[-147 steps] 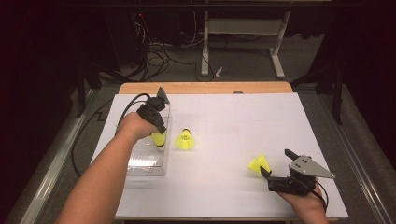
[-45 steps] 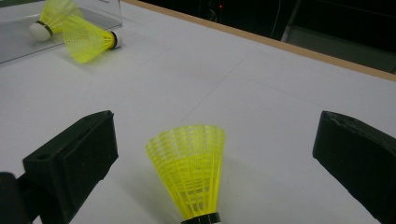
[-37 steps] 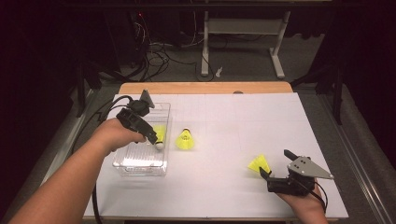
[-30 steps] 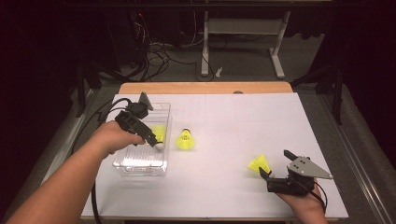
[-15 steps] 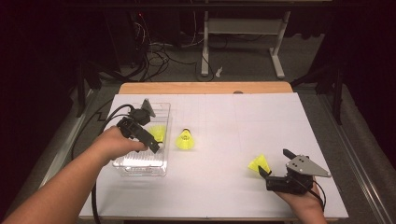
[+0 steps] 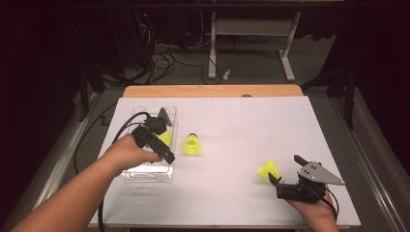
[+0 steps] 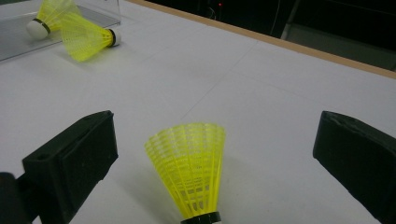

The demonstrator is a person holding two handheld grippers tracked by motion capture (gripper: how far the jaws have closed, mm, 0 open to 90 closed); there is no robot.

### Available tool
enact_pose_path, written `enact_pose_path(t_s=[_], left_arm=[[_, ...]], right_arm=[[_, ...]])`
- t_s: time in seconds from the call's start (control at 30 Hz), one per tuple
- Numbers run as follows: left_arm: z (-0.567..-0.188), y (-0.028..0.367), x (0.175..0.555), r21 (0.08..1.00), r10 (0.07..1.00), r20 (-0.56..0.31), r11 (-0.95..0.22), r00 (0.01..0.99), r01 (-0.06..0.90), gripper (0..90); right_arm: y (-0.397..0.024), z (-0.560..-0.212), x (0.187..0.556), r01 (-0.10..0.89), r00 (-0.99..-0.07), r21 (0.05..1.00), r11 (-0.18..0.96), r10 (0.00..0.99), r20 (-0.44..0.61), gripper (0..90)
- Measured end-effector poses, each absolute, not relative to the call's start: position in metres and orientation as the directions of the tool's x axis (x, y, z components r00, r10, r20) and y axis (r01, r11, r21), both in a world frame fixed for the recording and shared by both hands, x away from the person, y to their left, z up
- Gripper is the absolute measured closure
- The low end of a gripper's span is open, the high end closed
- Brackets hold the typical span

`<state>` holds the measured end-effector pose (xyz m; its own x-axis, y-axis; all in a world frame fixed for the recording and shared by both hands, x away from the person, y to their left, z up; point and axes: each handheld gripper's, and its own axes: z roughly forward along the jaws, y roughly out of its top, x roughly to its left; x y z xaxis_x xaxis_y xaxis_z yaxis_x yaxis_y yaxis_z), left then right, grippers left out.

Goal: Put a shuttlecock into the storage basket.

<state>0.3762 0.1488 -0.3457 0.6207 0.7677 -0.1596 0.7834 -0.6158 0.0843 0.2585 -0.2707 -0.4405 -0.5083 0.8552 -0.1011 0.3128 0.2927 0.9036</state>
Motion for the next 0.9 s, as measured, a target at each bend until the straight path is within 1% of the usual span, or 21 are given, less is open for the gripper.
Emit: enact_pose_path(t_s=[0.17,0.37,0.63,0.9], left_arm=[[-0.342,0.138,0.377,0.102,0.758,-0.162,-0.624,0.632,0.775,0.5],[-0.34,0.128,0.38,0.098,0.751,-0.149,-0.636,0.643,0.766,0.5],[-0.341,0.115,0.387,0.115,0.732,-0.163,-0.652,0.662,0.75,0.5],[-0.343,0.114,0.397,0.118,0.741,-0.159,-0.642,0.652,0.758,0.6]], right_arm=[[-0.27,-0.44,0.259,0.306,-0.514,0.905,0.296,0.851,-0.104,0.4],[-0.27,-0.439,0.26,0.302,-0.518,0.906,0.296,0.849,-0.105,0.4],[-0.271,-0.44,0.262,0.308,-0.516,0.906,0.291,0.851,-0.098,0.4],[-0.269,-0.44,0.262,0.307,-0.522,0.905,0.296,0.847,-0.1,0.4]])
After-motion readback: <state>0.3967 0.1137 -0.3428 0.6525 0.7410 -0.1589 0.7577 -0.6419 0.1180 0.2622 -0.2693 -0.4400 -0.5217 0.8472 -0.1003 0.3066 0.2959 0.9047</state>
